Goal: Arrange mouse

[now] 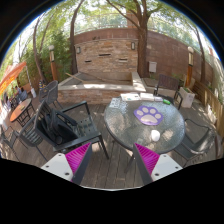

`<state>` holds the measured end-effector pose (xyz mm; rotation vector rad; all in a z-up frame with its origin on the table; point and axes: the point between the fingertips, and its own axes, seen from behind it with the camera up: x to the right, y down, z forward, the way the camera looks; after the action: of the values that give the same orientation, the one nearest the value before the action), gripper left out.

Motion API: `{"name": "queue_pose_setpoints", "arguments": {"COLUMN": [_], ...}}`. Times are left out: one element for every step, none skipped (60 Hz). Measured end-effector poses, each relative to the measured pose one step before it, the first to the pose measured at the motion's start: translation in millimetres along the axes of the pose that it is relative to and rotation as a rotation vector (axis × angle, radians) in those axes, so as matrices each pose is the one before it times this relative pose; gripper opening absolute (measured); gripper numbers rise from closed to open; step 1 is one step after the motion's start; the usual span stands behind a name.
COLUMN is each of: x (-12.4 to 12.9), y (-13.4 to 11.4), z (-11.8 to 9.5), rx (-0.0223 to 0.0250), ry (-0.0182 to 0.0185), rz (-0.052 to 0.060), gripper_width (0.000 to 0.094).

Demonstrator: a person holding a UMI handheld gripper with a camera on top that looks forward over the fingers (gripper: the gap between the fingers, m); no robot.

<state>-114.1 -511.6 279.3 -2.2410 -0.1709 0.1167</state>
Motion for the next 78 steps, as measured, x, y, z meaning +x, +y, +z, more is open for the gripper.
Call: {"name": "queue_pose_setpoints", "arguments": {"x": [1.02,1.27,1.85,1.98,2.21,1.74,3.12,3.28,3.72,5.51,3.87,5.52,6.15,7.21,9.37,9.24,8.66,8.93,9.09,8.78,8.99,9.40,8.54,8.13,7.82,7.89,8.10,7.45,6.37,5.82,5.54,5.51,4.93,4.30,3.43,3.43,3.37,3.01,2.91,3.01,3.15,3.06,2.32,2.50,1.65,2.41,1.47,1.09,1.18,0.27,0.68,0.76,0.55,-0.20,-0.45,-0.59,-0.88,-1.37,0.49,0.33,-2.28,-0.53,3.19,-3.07,1.08,0.78,-0.43,-0.44,-0.10,6.50,-3.21,-2.08,-1.22,-1.38,-1.49,-1.63,-1.57,-1.86], "y": [2.12,2.51,3.13,3.31,3.79,2.56,3.77,4.10,4.21,5.18,3.28,4.29,4.52,4.77,5.39,5.61,5.14,3.93,3.56,2.54,2.04,1.66,0.78,0.28,-0.50,-1.13,-2.49,-2.97,-3.34,-2.73,-4.12,-3.97,-4.56,-5.01,-4.39,-3.98,-3.84,-2.97,-2.83,-3.07,-2.98,-2.33,-1.55,-1.35,-1.18,-0.76,-0.04,-0.18,-0.29,-0.45,-0.47,0.00,-0.01,0.63,-0.42,-0.33,0.30,-0.77,1.14,1.31,-0.13,-2.73,-0.09,-0.67,-0.11,-0.10,0.01,0.20,0.29,-0.44,0.31,0.15,0.67,0.37,-0.17,0.20,0.27,-0.71], "z": [-0.17,-0.01,0.19,0.54,0.98,0.07,1.49,1.56,2.11,2.39,3.90,4.11,4.51,5.35,5.30,6.09,6.31,6.57,6.13,7.39,7.62,7.88,8.13,9.26,9.44,8.81,8.94,9.96,10.07,10.16,10.61,10.85,11.33,11.21,11.16,12.02,11.54,11.41,11.59,11.19,11.19,11.26,10.96,9.53,9.48,9.81,8.31,8.12,6.98,6.54,6.05,6.72,6.41,5.50,5.50,5.09,4.00,4.54,3.29,2.47,0.29,0.73,1.99,-0.98,0.15,0.32,0.46,0.17,-0.02,1.07,-0.87,-0.43,0.39,-0.07,-0.03,-0.22,-0.46,-0.56], "rx": [-0.00630,-0.00716,-0.00810,-0.00835,-0.00886,-0.00830,-0.00810,-0.00714,-0.00721,-0.00741,-0.00776,-0.00655,-0.00622,-0.00608,-0.00707,-0.00907,-0.01004,-0.00862,-0.00630,-0.00352,-0.00229,-0.00192,-0.00248,-0.00178,0.00020,0.00277,0.00528,0.00595,0.00583,0.00600,0.00701,0.00878,0.00988,0.00952,0.00907,0.00869,0.00670,0.00491,0.00354,0.00415,0.00547,0.00465,0.00231,-0.00004,0.00004,0.00005,-0.00162,-0.00262,-0.00197,-0.00083,-0.00065,-0.00133,-0.00354,-0.00364,-0.00251,-0.00166,-0.00180,-0.00472,-0.00525,-0.00811,-0.00469,0.00878,0.00163,-0.00286,-0.00007,0.00052,0.00036,-0.00040,-0.00023,-0.00166,-0.00298,-0.00359,-0.00337,-0.00411,-0.00358,-0.00603,-0.00704,-0.00463], "ry": [0.00255,0.00284,0.00369,0.00342,0.00306,0.00274,0.00312,0.00286,0.00322,0.00377,0.00365,0.00490,0.00600,0.00669,0.00776,0.00783,0.00820,0.00870,0.00918,0.01005,0.01096,0.01169,0.01130,0.01112,0.01035,0.00997,0.00942,0.00820,0.00628,0.00504,0.00592,0.00560,0.00391,0.00177,0.00077,0.00135,0.00141,0.00125,0.00119,0.00159,0.00225,0.00200,0.00179,0.00035,-0.00099,-0.00161,-0.00091,-0.00156,-0.00312,-0.00416,-0.00348,-0.00244,-0.00327,-0.00448,-0.00499,-0.00552,-0.00476,-0.00041,-0.00096,-0.00108,-0.01300,-0.00683,-0.00541,0.00607,0.00546,0.00411,-0.00081,-0.00056,0.00040,-0.00040,0.00049,0.00106,0.00013,-0.00089,-0.00232,-0.00398,-0.00440,-0.00389], "rz": [0.0020,0.0025,0.0029,0.0035,0.0034,0.0036,0.0046,0.0047,0.0045,0.0028,0.0035,0.0040,0.0042,0.0044,0.0034,0.0035,0.0033,0.0039,0.0057,0.0061,0.0056,0.0048,0.0043,0.0043,0.0048,0.0056,0.0052,0.0046,0.0040,0.0040,0.0038,0.0037,0.0032,0.0023,0.0014,0.0004,-0.0008,-0.0016,-0.0020,-0.0023,-0.0022,-0.0018,-0.0010,-0.0007,0.0001,0.0003,0.0005,0.0010,0.0004,-0.0007,-0.0023,-0.0028,-0.0031,-0.0029,-0.0023,-0.0017,-0.0004,0.0011,0.0018,0.0018,0.0049,0.0095,0.0046,0.0019,-0.0015,-0.0038,-0.0039,-0.0017,-0.0018,-0.0007,-0.0020,-0.0018,-0.0041,-0.0047,-0.0052,-0.0038,-0.0020,-0.0009], "gripper_width": [0.0836,0.0836,0.0836,0.0836,0.0836,0.0834,0.0833,0.0834,0.0834,0.0835,0.0837,0.0837,0.0837,0.0837,0.0836,0.0836,0.0838,0.0837,0.0838,0.0836,0.0836,0.0838,0.0837,0.0836,0.0836,0.0837,0.0836,0.0836,0.0837,0.0840,0.0840,0.0840,0.0839,0.0840,0.0839,0.0840,0.0839,0.0841,0.0841,0.0840,0.0839,0.0838,0.0840,0.0839,0.0839,0.0838,0.0834,0.0833,0.0830,0.0827,0.0822,0.0819,0.0814,0.0806,0.0799,0.0786,0.0765,0.0743,0.0716,0.0692,0.0668,0.0624,0.0563,0.0510,0.0506,0.0498,0.0483,0.0478,0.0458,0.0453,0.0437,0.0419,0.0410,0.0394,0.0386,0.0375,0.0373,0.0361]}}
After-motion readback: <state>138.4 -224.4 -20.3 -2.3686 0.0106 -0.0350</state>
